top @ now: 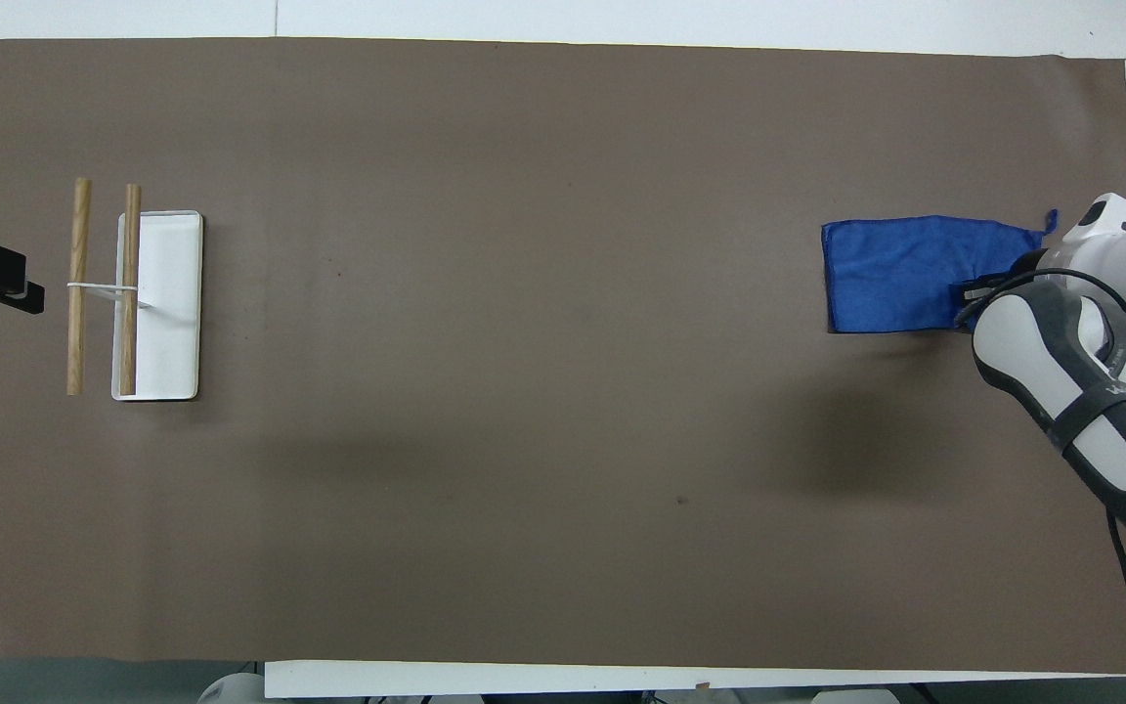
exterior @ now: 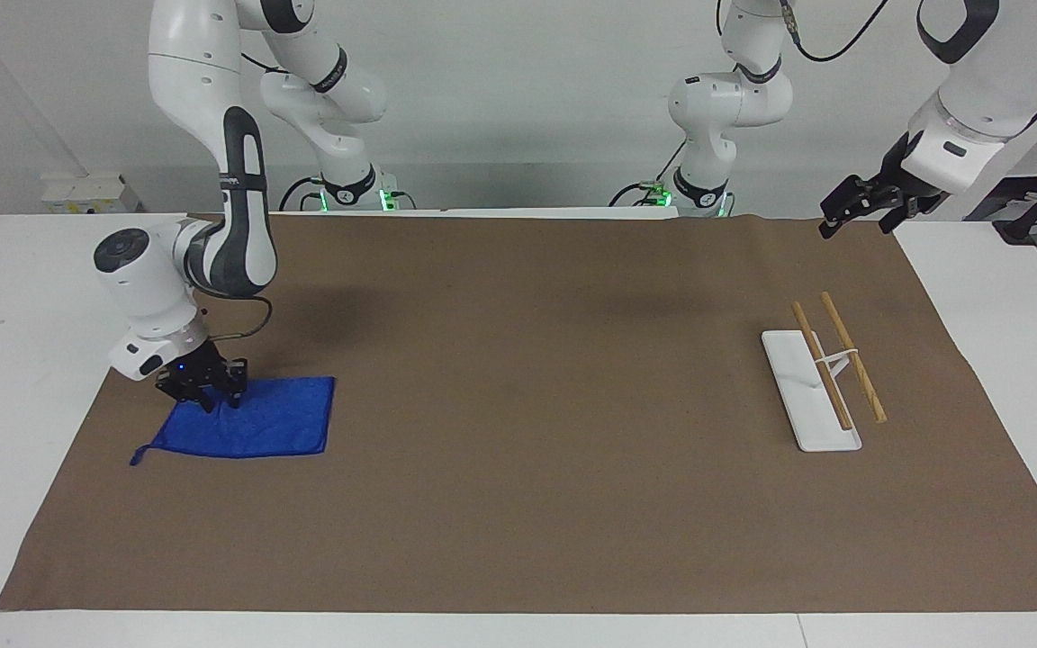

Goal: Right arm passes towel to left arm to hang
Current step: 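Lift the blue towel with the right gripper and carry it toward center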

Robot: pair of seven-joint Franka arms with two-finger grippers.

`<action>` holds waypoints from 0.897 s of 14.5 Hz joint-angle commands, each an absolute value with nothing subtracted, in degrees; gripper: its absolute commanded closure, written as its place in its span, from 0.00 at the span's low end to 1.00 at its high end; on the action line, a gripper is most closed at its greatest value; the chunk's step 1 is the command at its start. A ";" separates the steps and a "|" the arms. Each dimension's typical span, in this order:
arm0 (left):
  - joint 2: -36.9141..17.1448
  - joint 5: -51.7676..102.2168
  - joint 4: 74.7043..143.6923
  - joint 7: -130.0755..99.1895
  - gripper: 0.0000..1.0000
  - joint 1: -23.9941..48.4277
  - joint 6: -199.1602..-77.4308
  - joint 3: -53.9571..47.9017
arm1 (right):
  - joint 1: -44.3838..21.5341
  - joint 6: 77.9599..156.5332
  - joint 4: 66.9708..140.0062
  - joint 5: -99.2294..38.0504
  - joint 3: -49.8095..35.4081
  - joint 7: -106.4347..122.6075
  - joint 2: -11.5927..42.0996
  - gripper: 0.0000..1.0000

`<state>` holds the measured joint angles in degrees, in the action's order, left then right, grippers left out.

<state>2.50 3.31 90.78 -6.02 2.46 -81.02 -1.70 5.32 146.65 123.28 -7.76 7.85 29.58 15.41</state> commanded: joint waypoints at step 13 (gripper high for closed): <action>3.69 3.87 92.29 -5.80 0.00 2.02 -81.91 -1.67 | 3.08 111.46 108.74 -8.88 -9.81 -27.87 6.42 1.00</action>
